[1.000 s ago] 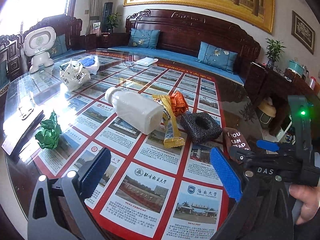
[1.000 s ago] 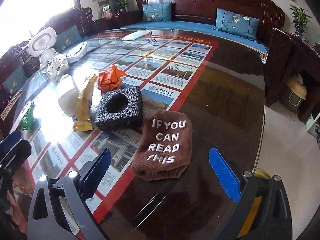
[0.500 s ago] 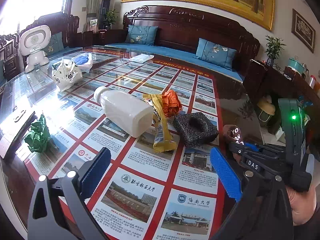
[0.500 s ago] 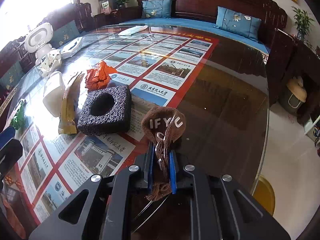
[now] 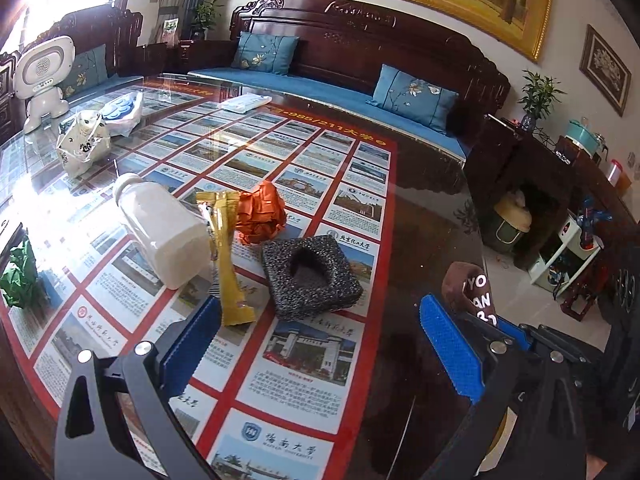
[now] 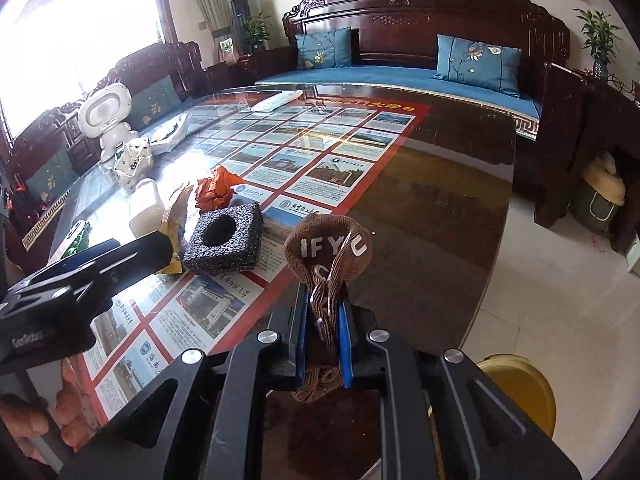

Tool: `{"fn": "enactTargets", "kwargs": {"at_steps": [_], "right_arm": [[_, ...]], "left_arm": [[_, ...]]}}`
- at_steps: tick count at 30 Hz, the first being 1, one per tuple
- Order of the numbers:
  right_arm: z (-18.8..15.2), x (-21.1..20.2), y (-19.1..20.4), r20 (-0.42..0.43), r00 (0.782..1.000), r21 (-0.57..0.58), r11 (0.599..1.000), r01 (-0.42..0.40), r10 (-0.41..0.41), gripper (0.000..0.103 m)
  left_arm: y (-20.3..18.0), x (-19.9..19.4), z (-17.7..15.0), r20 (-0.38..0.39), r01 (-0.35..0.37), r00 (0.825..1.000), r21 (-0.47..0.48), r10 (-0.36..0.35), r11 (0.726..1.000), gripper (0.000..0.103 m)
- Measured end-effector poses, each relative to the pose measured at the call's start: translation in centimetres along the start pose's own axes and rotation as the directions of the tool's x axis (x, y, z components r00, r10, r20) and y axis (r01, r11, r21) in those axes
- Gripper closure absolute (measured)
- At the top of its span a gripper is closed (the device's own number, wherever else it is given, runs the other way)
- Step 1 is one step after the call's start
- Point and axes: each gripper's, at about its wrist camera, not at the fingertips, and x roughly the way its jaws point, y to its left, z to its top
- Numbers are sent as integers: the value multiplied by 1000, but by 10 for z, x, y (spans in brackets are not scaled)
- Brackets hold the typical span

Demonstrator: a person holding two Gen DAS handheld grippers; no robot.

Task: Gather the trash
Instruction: 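Grasp the black foam sponge with the left gripper while the right gripper holds the sock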

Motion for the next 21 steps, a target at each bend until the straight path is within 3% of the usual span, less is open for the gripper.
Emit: {"fn": "enactTargets", "kwargs": {"at_steps": [3,9,12,16,21], "right_arm": [[-3,-4,-12,4,1000,13,1000,-14,14,90],[-5,-8,-30,13,1000,9,1000,-27,27,89],[-5,-10,-37,22,999,10,999,-36,36,89],[-4,-9,-43,20,999,12,999,-50,50,89],[-5,-5,-44,12,998,14,998,-69,68,89]], "left_arm": [[-15,14,4,-18,6,1000,-11,-6,1000,4],[-40,58,10,-87,-131,987,16,132,991,4],[-41,76,12,-118,-136,984,8,136,991,4],[-45,82,15,-106,-138,984,25,140,990,4],[-40,87,18,-90,-200,975,28,202,979,4]]}}
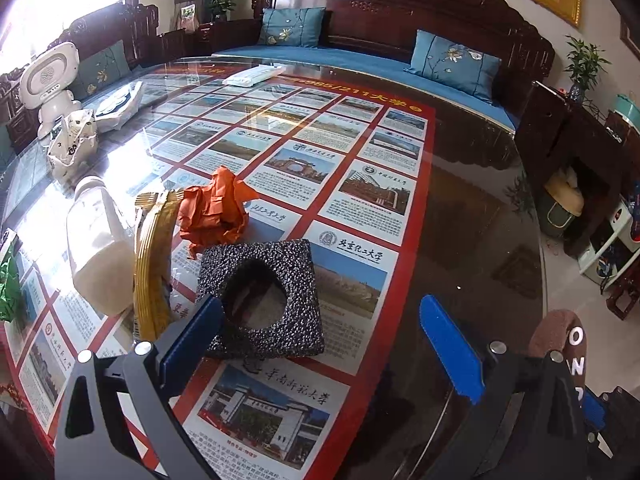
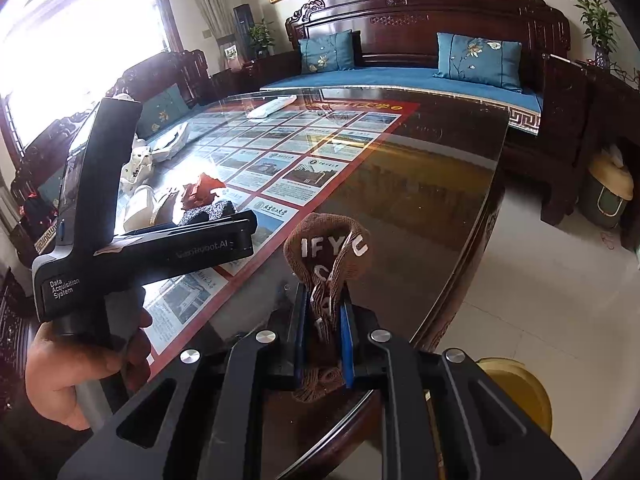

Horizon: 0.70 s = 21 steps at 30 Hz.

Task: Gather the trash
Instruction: 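Grasp the black foam sponge with the left gripper while the right gripper holds the sock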

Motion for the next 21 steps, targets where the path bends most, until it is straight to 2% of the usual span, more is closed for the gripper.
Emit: {"fn": "enactTargets", "kwargs": {"at_steps": [4,7,12,19,20,21], "right_arm": [[1,3,1,-3,1000,-3,1000,-8,8,89],[1,4,3,-7,1000,-12,1000,-14,14,89],[2,5,5,-13,1000,-18,1000,-23,22,89],[3,5,10,-15,999,-28,999,-29,28,88],[3,5,10,-16,999,-31,999,-31,31,89],[3,5,11,-16,999,-32,999,-32,31,89]], "left_arm": [[11,-3,3,3,-1,1000,-43,1,999,4],[13,-7,5,23,-15,1000,-37,15,999,4],[16,-4,8,35,-92,995,-23,93,996,4],[21,20,6,-52,-92,994,-14,91,996,4],[21,21,6,-53,-95,994,-11,94,995,6],[21,22,5,-57,-94,994,-8,93,996,13]]}}
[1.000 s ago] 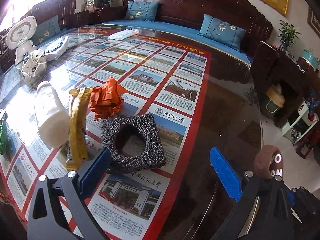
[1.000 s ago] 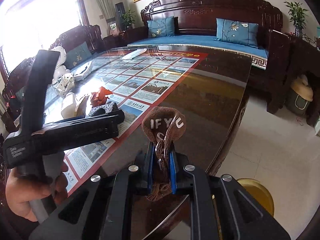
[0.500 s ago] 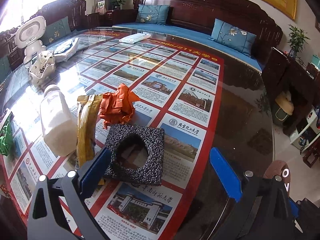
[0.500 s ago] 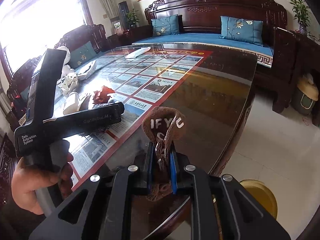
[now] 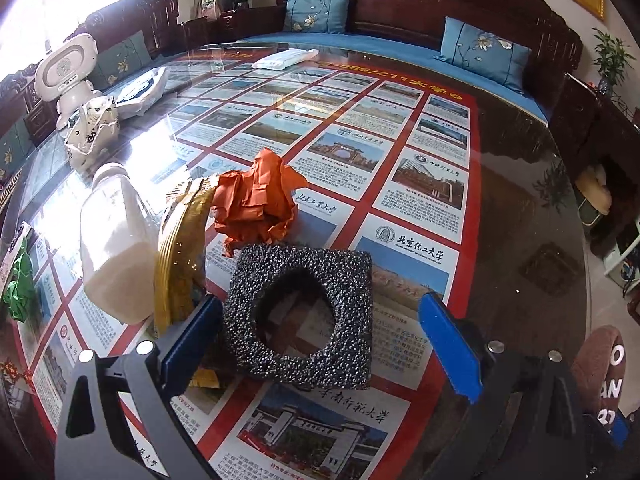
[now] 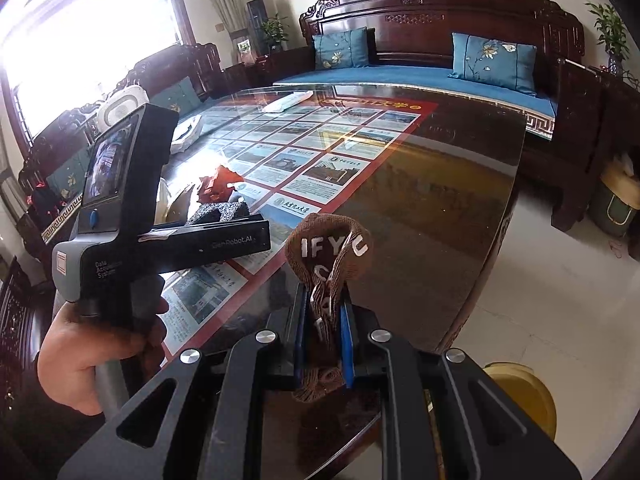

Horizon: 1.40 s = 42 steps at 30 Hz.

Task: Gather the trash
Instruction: 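Grasp the black foam sponge with the left gripper while the right gripper holds the sock, then carry the sock and sponge over the yellow bucket with both grippers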

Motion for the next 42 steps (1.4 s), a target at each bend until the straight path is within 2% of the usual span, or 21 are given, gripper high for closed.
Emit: {"fn": "enactTargets", "kwargs": {"at_steps": [1,3,4,10,17,27,34,36,42], "right_arm": [[0,0,0,-2,1000,0,1000,-1,1,88],[0,1,2,-5,1000,-3,1000,-4,4,89],[0,1,3,-6,1000,-6,1000,-5,5,88],[1,0,6,-6,1000,-13,1000,-3,3,88],[1,-4,10,0,1000,-23,1000,-2,2,88],[-4,-22,17,10,1000,-45,999,-3,3,89],[-17,-51,10,10,1000,-46,999,-15,15,89],[-23,-62,5,10,1000,-52,999,-2,3,89],[-46,-96,-21,4,997,-44,996,73,-73,89]], "left_arm": [[1,1,-1,-8,5,1000,-1,-5,1000,17],[2,3,-2,-20,4,1000,0,-4,1000,36],[2,1,-2,-10,-10,1000,3,10,1000,36],[6,-2,-3,-4,10,1000,-3,-10,1000,38],[10,-29,-6,56,34,998,19,-35,999,39],[22,-75,-37,80,139,986,119,-149,983,39],[10,-115,-63,82,209,969,236,-234,949,38],[-4,-124,-69,70,255,956,273,-284,927,38],[-61,-137,-90,31,332,928,388,-372,860,38]]}}
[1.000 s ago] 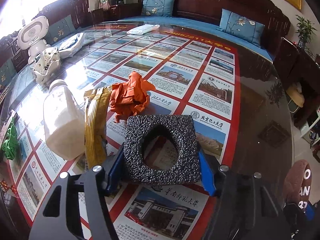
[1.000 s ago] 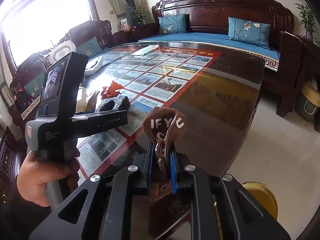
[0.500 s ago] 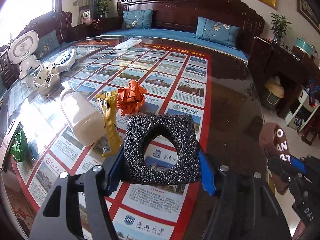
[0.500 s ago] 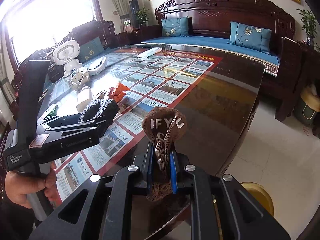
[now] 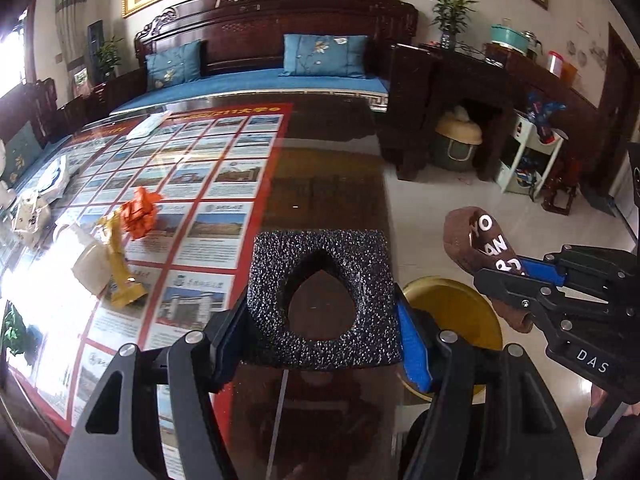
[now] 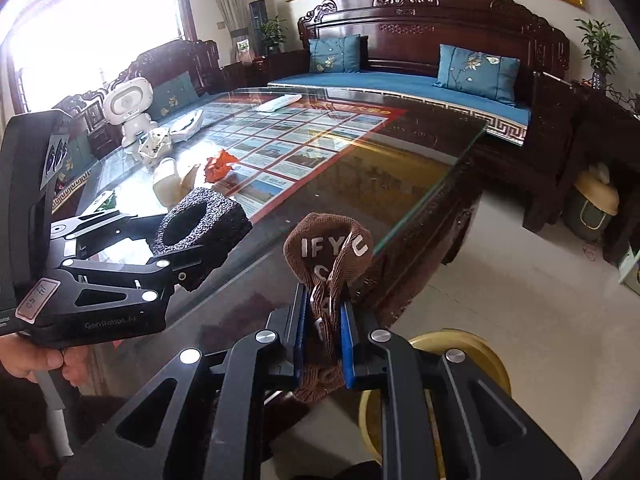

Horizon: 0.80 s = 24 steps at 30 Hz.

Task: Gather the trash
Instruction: 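Carry the sock and sponge over the yellow bucket with both grippers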

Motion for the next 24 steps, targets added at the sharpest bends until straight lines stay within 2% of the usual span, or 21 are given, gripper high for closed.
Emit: {"fn": "enactTargets", "kwargs": {"at_steps": [6,10,18,20,24], "right_arm": [[-34,-31,-48,-37,996,57,995,86,-84,89],[-54,-46,-82,-74,988,113,983,142,-134,89],[-80,-56,-129,-157,965,163,958,236,-211,89],[-85,-52,-138,-179,961,172,955,244,-213,89],[-96,-36,-154,-222,956,193,952,236,-192,87]], "left_arm": [[-64,24,1,-71,136,989,82,-131,987,38],[-106,44,3,-136,224,969,142,-205,964,38],[-164,82,-2,-224,286,946,239,-234,928,38],[-175,98,-5,-265,310,932,241,-245,920,38],[-188,127,-6,-317,319,917,221,-242,921,38]]}}
